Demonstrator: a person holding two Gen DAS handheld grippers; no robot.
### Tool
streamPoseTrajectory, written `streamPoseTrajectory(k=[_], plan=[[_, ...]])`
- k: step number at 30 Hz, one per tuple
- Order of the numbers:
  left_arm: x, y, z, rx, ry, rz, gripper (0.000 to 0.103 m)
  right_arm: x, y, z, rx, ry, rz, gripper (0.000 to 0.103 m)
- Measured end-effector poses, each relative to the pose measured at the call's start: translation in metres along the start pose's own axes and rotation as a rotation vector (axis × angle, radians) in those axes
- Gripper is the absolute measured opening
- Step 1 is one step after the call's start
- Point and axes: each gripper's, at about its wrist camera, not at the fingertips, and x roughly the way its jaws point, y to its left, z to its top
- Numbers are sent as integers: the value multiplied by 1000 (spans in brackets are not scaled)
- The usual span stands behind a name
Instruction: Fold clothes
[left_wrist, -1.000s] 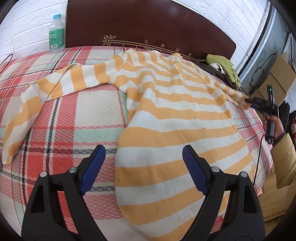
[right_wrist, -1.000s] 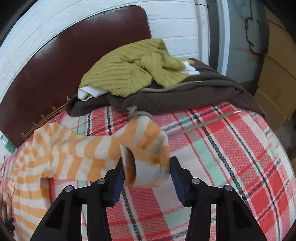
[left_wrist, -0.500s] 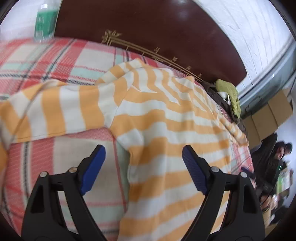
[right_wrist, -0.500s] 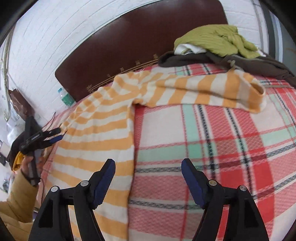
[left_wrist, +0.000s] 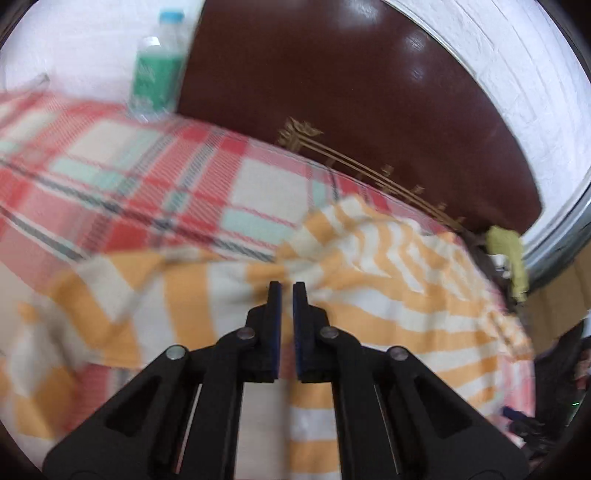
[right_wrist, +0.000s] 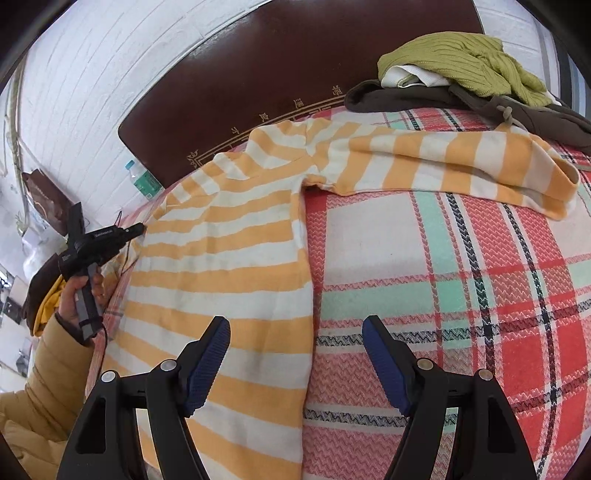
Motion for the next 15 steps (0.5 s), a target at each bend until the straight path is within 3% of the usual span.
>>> streamPoseTrajectory(k=[1, 2, 4, 9, 15], plan=[[-1, 4, -1, -10, 32, -34, 21, 1, 0, 0, 0, 4, -1, 76], [-3, 7, -3, -19, 59, -66, 45, 3, -1, -2, 0, 10, -5, 76], [-17, 11, -17, 2, 70, -111, 70, 4, -2, -6, 3, 23, -2, 76], [-54, 9, -74, 92, 160, -222, 79, -2, -3, -20, -8, 44, 41, 76], [-85, 4, -131, 146, 241, -250, 84, -14, 6, -42, -61, 73, 67, 78]])
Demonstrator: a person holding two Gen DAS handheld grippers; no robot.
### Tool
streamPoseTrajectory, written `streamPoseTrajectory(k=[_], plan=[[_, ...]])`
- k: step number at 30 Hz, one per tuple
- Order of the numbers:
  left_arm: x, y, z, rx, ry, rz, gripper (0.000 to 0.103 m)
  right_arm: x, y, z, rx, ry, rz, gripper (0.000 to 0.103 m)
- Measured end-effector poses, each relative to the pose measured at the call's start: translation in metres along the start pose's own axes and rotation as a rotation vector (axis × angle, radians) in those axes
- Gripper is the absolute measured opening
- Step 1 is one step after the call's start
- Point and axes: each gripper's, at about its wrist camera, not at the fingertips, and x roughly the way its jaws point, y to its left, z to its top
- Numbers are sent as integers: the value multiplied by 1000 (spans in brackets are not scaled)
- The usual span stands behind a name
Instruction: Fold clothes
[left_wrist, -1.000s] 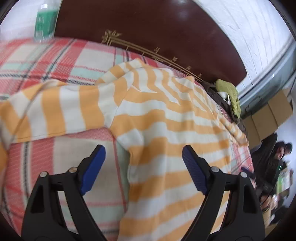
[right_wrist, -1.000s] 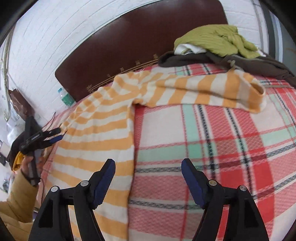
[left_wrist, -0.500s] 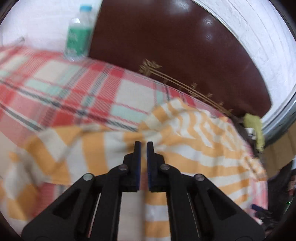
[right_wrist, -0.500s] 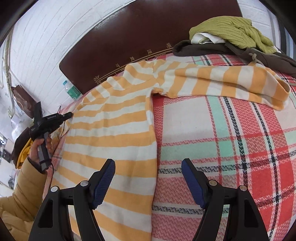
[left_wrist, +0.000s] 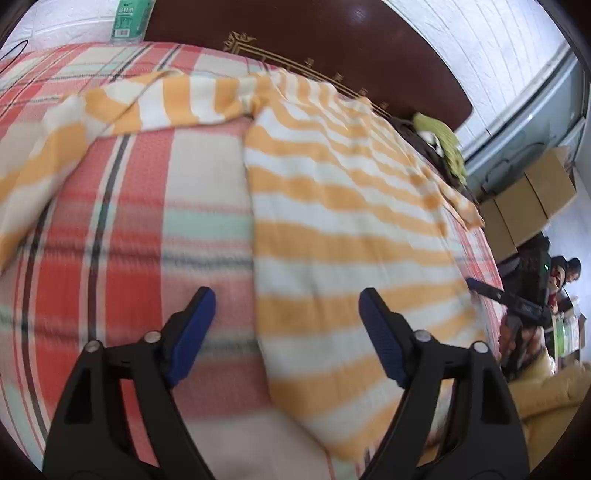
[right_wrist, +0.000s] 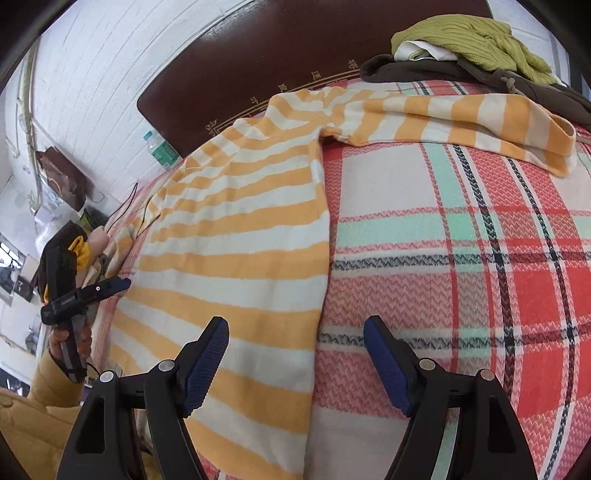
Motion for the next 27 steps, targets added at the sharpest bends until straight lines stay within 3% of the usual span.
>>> streamPoseTrajectory(k=[5, 12, 13, 15, 16, 17, 19, 22, 24, 27], plan=[[-7, -19, -44, 51, 58, -29, 86, -7, 13, -21, -54, 32, 14, 78], [1, -34, -50, 21, 54, -125, 86, -12, 24, -44, -76, 29, 48, 78], [2, -34, -49, 1, 49, -142, 82, -12, 25, -46, -75, 26, 56, 78], [8, -34, -48, -34, 59, -165, 55, -12, 28, -50, -73, 20, 69, 78], [13, -34, -48, -48, 79, -156, 30, -12, 28, -50, -71, 16, 76, 78], [18, -34, -48, -59, 94, -144, 17, -12, 28, -51, -65, 13, 85, 78], [20, -34, -49, -68, 83, -123, 12, -11, 27, -51, -49, 9, 103, 75], [18, -34, -48, -93, 74, -147, 12, -17, 26, -53, -35, 3, 122, 45], [17, -34, -47, -103, 80, -158, 10, -20, 25, -53, -26, -1, 134, 12], [12, -31, -48, -125, 78, -192, 10, -26, 24, -55, -13, -6, 152, 6]])
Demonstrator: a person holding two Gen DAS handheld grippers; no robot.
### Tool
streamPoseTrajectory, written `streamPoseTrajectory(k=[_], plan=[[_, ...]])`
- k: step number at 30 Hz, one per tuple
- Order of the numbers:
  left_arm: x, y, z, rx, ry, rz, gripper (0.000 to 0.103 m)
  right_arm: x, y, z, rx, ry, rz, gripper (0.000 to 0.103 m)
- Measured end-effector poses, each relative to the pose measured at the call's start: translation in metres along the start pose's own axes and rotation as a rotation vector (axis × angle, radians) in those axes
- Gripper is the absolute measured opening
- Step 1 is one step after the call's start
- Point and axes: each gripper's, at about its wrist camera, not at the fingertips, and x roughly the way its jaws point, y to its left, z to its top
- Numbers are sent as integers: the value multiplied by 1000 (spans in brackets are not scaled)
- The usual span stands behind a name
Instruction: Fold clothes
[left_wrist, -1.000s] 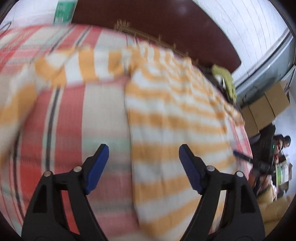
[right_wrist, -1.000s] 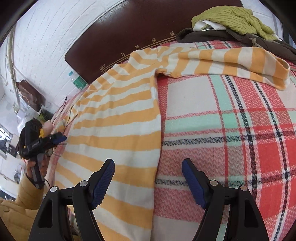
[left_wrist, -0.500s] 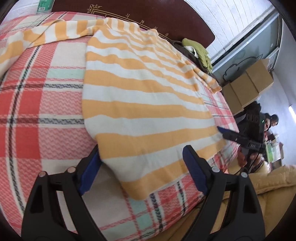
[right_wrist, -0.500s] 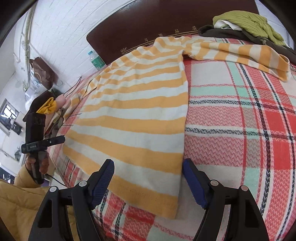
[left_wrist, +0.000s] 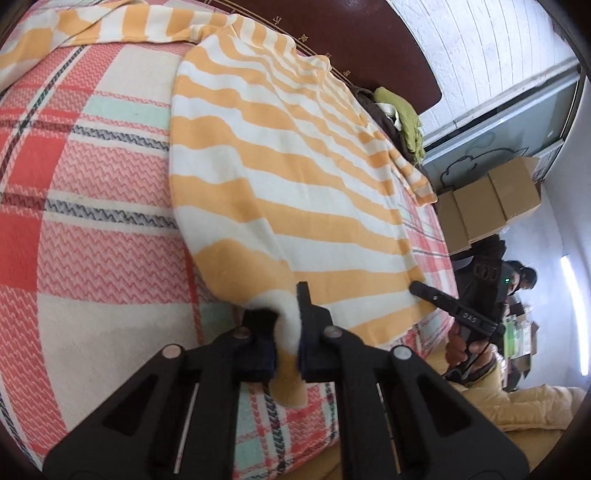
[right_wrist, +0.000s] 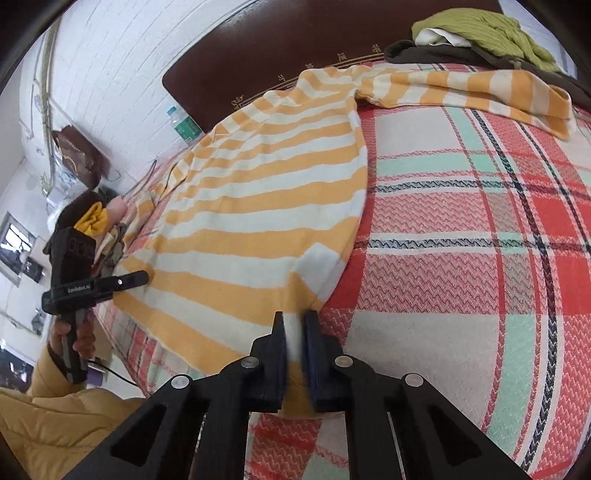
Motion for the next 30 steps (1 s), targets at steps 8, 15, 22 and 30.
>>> streamPoseTrajectory(k=[8, 15, 22, 30], plan=[[-28, 0, -3, -32, -30, -90, 9, -15, -1, -3, 35, -18, 49, 4], [-37, -3, -11, -31, -32, -108, 9, -24, 5, -5, 16, -11, 58, 4], [-21, 8, -20, -15, 5, -49, 63, -21, -13, -6, 72, -3, -130, 63], [-9, 4, -15, 1, -19, -67, 62, 14, 2, -4, -39, 2, -112, 51]])
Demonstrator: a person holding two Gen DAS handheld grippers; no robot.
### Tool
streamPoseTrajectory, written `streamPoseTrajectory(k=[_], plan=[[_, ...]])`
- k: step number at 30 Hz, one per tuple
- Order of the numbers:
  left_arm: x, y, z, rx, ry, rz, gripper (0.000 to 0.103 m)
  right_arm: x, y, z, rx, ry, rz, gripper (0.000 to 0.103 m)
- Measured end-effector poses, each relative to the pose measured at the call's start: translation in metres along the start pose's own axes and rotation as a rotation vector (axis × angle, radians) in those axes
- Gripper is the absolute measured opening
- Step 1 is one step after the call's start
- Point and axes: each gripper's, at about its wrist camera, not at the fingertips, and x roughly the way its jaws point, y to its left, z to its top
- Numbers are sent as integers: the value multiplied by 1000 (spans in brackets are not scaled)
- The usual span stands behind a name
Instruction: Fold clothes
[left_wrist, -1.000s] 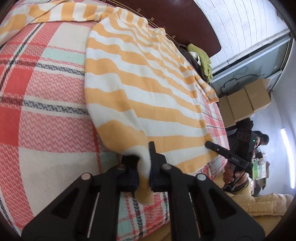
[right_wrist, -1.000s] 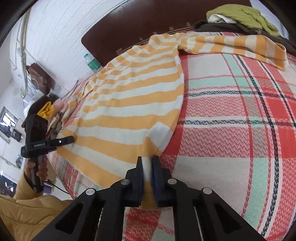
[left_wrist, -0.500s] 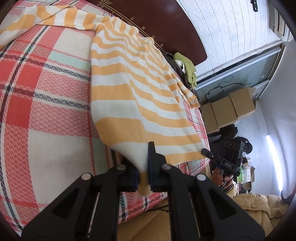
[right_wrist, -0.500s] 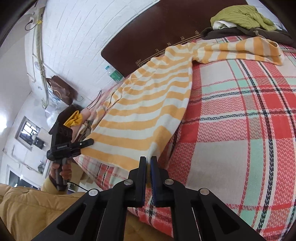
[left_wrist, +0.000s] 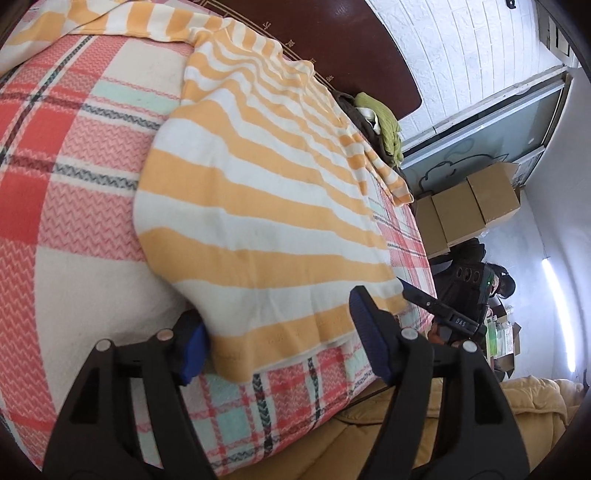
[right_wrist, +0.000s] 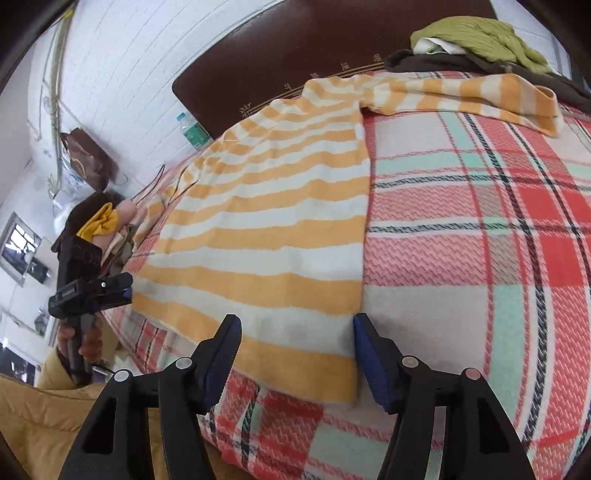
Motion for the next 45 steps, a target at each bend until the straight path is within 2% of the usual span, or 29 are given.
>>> streamPoseTrajectory(k=[1, 2, 5, 9, 13, 16, 18, 19, 21, 22, 23, 24, 26, 27, 28, 30, 33, 38, 41, 45], plan=[[3, 0, 1, -7, 11, 12, 36, 4, 3, 2, -16, 4, -16, 32], [6, 1, 2, -16, 23, 21, 6, 8, 4, 3, -17, 15, -17, 4], [1, 3, 1, -43, 13, -5, 7, 5, -3, 2, 22, 29, 34, 5], [-30, -6, 2, -44, -31, -76, 7, -23, -2, -2, 45, 13, 130, 4], [-49, -16, 0, -16, -26, -75, 7, -44, 8, -2, 16, 7, 151, 4], [-47, -16, -6, 7, 7, -61, 7, -39, 7, -9, 11, 52, 145, 4], [-43, -15, -10, 41, 28, -10, 8, -35, 6, -13, 10, 85, 139, 5], [-41, -15, -13, 65, 38, 29, 11, -32, 4, -16, 12, 107, 132, 7], [-38, -14, -17, 113, 52, 103, 31, -31, -2, -17, 26, 134, 109, 17], [-42, -15, -19, 140, 38, 131, 52, -33, -6, -17, 32, 131, 93, 22], [-47, -16, -20, 164, 19, 148, 64, -40, -10, -14, 36, 111, 74, 33], [-57, -18, -18, 179, -16, 131, 65, -45, -17, -9, 47, 88, 52, 38], [-76, -23, -14, 208, -86, 96, 68, -52, -39, 7, 87, 33, 3, 39], [-86, -25, -12, 222, -121, 79, 73, -56, -49, 15, 107, 5, -21, 41], [-95, -27, -10, 236, -156, 61, 84, -60, -60, 23, 127, -23, -46, 42], [-108, -33, -3, 259, -212, 43, 86, -68, -82, 39, 168, -78, -95, 56], [-105, -44, 13, 265, -234, 40, 87, -79, -114, 63, 228, -162, -169, 56], [-68, -64, 31, 287, -190, 11, 86, -97, -166, 104, 320, -298, -290, 56], [-41, -72, 42, 286, -147, -4, 87, -99, -179, 132, 291, -321, -370, 56], [-3, -89, 58, 310, -95, -29, 86, -85, -178, 169, 174, -277, -466, 56]])
